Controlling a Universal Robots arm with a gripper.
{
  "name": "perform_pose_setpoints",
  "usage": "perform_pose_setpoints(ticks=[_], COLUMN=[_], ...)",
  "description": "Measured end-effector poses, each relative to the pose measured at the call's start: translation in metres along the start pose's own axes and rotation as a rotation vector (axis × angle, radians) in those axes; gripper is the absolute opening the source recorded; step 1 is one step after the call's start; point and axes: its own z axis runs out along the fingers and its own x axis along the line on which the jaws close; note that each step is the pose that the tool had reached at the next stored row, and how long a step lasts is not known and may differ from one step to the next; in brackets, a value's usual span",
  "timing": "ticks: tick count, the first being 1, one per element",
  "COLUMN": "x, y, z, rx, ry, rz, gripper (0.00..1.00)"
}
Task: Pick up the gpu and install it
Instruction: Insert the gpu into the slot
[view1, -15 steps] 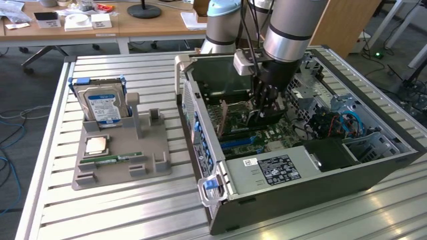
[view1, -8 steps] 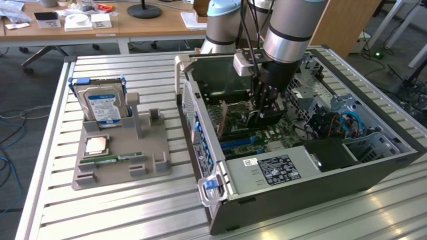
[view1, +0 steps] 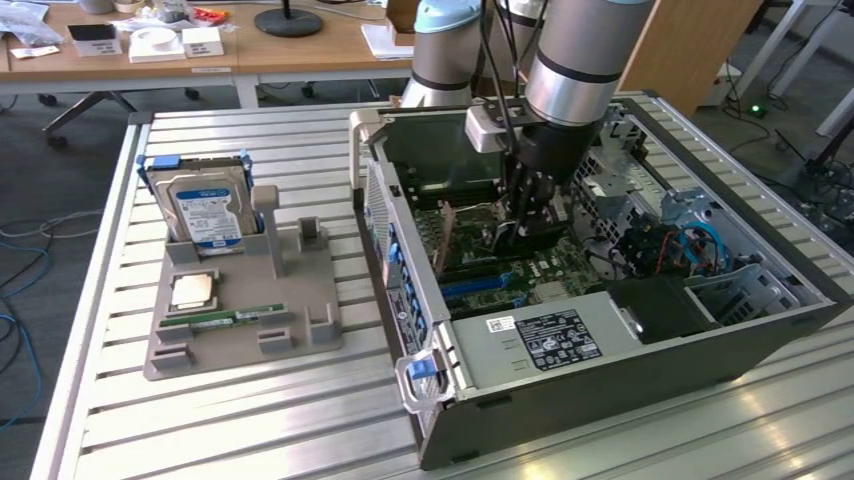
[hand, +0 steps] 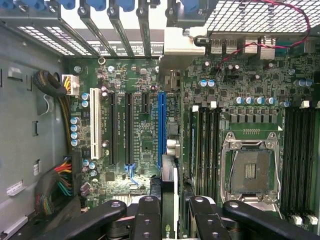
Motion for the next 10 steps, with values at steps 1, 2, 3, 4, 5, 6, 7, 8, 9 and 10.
perform_pose_setpoints(ticks=[1,2,3,4,5,6,7,8,9,10], x=[0.0,0.0,0.0,0.0,0.0,0.0,0.0,0.0,0.0,0.0], y=[0.0,0.0001,0.0001,0.0001,0.0001,0.0003,0.0007,0.001,0.0013,0.0014], z=[0.0,0.0,0.0,0.0,0.0,0.0,0.0,0.0,0.0,0.0], rx=[0.0,0.0,0.0,0.0,0.0,0.0,0.0001,0.0001,0.0002,0.0002], ry=[0.0001,0.0,0.0,0.0,0.0,0.0,-0.0001,0.0,0.0,-0.0001], rz=[0.0,0.0,0.0,0.0,0.0,0.0,0.0,0.0,0.0,0.0], gripper=[0.26,0.26,0.26,0.26,0.26,0.26,0.26,0.26,0.26,0.26])
